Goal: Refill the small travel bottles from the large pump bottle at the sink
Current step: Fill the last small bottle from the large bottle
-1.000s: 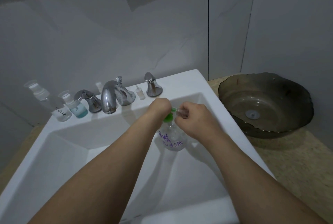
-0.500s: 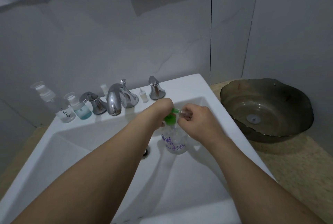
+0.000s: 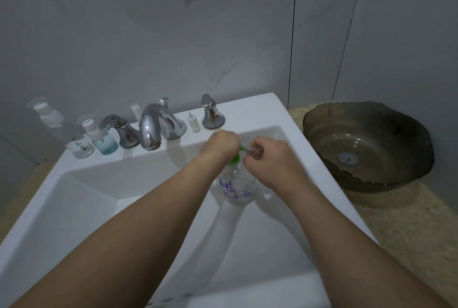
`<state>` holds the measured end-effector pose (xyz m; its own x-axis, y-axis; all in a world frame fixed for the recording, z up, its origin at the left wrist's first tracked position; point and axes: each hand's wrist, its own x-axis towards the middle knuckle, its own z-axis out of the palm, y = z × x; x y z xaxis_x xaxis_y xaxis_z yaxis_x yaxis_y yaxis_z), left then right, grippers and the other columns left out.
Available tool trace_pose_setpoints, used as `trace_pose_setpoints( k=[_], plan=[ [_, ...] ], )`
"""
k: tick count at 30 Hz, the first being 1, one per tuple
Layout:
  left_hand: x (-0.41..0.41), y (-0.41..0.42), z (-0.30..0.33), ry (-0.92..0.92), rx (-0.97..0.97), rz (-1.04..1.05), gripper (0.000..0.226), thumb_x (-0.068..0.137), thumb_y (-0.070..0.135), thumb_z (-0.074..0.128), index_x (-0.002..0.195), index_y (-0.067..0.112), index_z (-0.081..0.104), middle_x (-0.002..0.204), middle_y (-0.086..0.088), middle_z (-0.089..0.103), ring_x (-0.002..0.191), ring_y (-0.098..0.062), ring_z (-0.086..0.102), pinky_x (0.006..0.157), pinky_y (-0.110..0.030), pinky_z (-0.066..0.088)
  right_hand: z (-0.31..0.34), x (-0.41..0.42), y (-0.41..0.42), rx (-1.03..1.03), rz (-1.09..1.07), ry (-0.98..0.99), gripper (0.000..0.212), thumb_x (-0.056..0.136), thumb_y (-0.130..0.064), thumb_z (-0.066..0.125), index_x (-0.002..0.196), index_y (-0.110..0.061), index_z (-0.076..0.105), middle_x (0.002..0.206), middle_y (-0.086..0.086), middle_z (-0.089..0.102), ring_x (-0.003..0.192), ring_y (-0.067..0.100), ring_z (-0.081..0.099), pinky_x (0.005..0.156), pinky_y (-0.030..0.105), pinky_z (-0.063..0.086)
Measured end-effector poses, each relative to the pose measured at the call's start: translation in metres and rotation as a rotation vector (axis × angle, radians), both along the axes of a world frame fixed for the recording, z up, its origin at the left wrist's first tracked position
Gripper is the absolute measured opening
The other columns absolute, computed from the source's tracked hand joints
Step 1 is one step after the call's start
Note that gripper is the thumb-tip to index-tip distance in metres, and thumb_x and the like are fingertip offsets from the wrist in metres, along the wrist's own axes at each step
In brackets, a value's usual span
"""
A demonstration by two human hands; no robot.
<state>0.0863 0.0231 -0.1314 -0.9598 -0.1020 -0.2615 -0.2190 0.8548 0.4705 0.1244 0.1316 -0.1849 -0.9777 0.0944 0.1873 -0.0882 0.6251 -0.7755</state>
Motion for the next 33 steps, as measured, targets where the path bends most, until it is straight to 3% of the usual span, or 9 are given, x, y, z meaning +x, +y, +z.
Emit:
trace_pose_setpoints(
  k=[5, 9, 12, 15, 21, 23, 26, 29, 33],
  plan=[
    [0.005, -0.001, 0.000, 0.011, 0.152, 0.096, 0.026, 0.091, -0.002, 0.047, 0.114, -0.005, 0.060, 0.119, -0.021, 0.060, 0.106, -0.034, 0.057, 0.086, -0.035, 0.046, 0.000, 0.000, 0.000, -0.016, 0.002, 0.005, 0.013, 0.073, -0.027, 0.056, 0.078, -0.018, 0.063, 0.075, 0.001, 0.066, 0.074, 0.025, 0.063, 0.070, 0.042, 0.056],
    [0.004, -0.003, 0.014, -0.106, 0.397, 0.149, 0.022, 0.096, 0.011, 0.033, 0.087, 0.008, 0.053, 0.089, -0.012, 0.055, 0.076, -0.024, 0.048, 0.075, -0.033, 0.041, 0.002, 0.001, 0.000, -0.084, 0.012, 0.046, 0.020, 0.068, -0.034, 0.053, 0.075, -0.018, 0.062, 0.071, 0.000, 0.066, 0.071, 0.023, 0.064, 0.069, 0.044, 0.056],
    [0.006, -0.007, 0.023, -0.208, 0.368, 0.181, 0.019, 0.095, 0.022, 0.035, 0.095, 0.010, 0.050, 0.090, -0.008, 0.056, 0.079, -0.025, 0.051, 0.061, -0.030, 0.032, 0.002, 0.001, 0.000, -0.078, 0.019, 0.066, 0.017, 0.070, -0.032, 0.054, 0.076, -0.018, 0.061, 0.071, 0.001, 0.066, 0.071, 0.023, 0.064, 0.068, 0.044, 0.056],
    [0.007, -0.012, 0.024, -0.283, 0.310, 0.190, 0.032, 0.089, 0.037, 0.037, 0.102, 0.012, 0.054, 0.102, -0.006, 0.062, 0.094, -0.028, 0.058, 0.079, -0.046, 0.036, 0.002, 0.001, 0.000, -0.069, 0.033, 0.068, 0.018, 0.070, -0.033, 0.054, 0.078, -0.018, 0.062, 0.073, -0.001, 0.066, 0.072, 0.022, 0.064, 0.068, 0.043, 0.056],
    [0.003, -0.008, 0.011, -0.131, 0.330, 0.208, 0.020, 0.098, 0.010, 0.031, 0.097, 0.007, 0.051, 0.103, -0.018, 0.057, 0.074, -0.024, 0.046, 0.058, -0.030, 0.035, 0.001, 0.000, -0.001, -0.072, 0.015, 0.081, 0.024, 0.065, -0.035, 0.051, 0.076, -0.016, 0.062, 0.069, 0.000, 0.065, 0.069, 0.023, 0.062, 0.067, 0.039, 0.055],
    [-0.003, -0.005, 0.000, -0.073, 0.281, 0.162, 0.028, 0.098, 0.003, 0.034, 0.115, -0.001, 0.057, 0.124, -0.024, 0.057, 0.091, -0.030, 0.054, 0.069, -0.034, 0.046, 0.000, -0.001, 0.000, -0.022, 0.014, 0.074, 0.019, 0.068, -0.031, 0.053, 0.075, -0.015, 0.061, 0.068, 0.002, 0.063, 0.068, 0.024, 0.059, 0.064, 0.038, 0.053],
    [-0.002, -0.001, -0.003, -0.036, 0.141, 0.161, 0.030, 0.091, -0.003, 0.043, 0.114, -0.004, 0.061, 0.121, -0.023, 0.061, 0.109, -0.035, 0.060, 0.086, -0.034, 0.049, 0.001, -0.001, 0.000, 0.055, 0.013, 0.053, 0.010, 0.075, -0.023, 0.057, 0.073, -0.013, 0.059, 0.069, 0.006, 0.060, 0.068, 0.028, 0.056, 0.061, 0.040, 0.050],
    [0.002, -0.002, -0.002, -0.034, 0.099, 0.120, 0.030, 0.088, -0.004, 0.043, 0.113, -0.003, 0.061, 0.121, -0.023, 0.060, 0.111, -0.036, 0.059, 0.085, -0.035, 0.049, 0.001, 0.000, 0.000, 0.059, 0.001, 0.040, 0.010, 0.074, -0.023, 0.057, 0.074, -0.014, 0.061, 0.071, 0.006, 0.062, 0.070, 0.029, 0.058, 0.062, 0.041, 0.051],
    [0.000, -0.004, 0.002, -0.094, 0.246, 0.144, 0.028, 0.094, 0.001, 0.040, 0.114, -0.006, 0.058, 0.121, -0.025, 0.057, 0.103, -0.032, 0.058, 0.083, -0.037, 0.047, 0.002, 0.000, 0.000, -0.003, 0.012, 0.033, 0.013, 0.072, -0.028, 0.056, 0.076, -0.018, 0.063, 0.071, 0.001, 0.064, 0.070, 0.024, 0.061, 0.066, 0.040, 0.054]
  ],
)
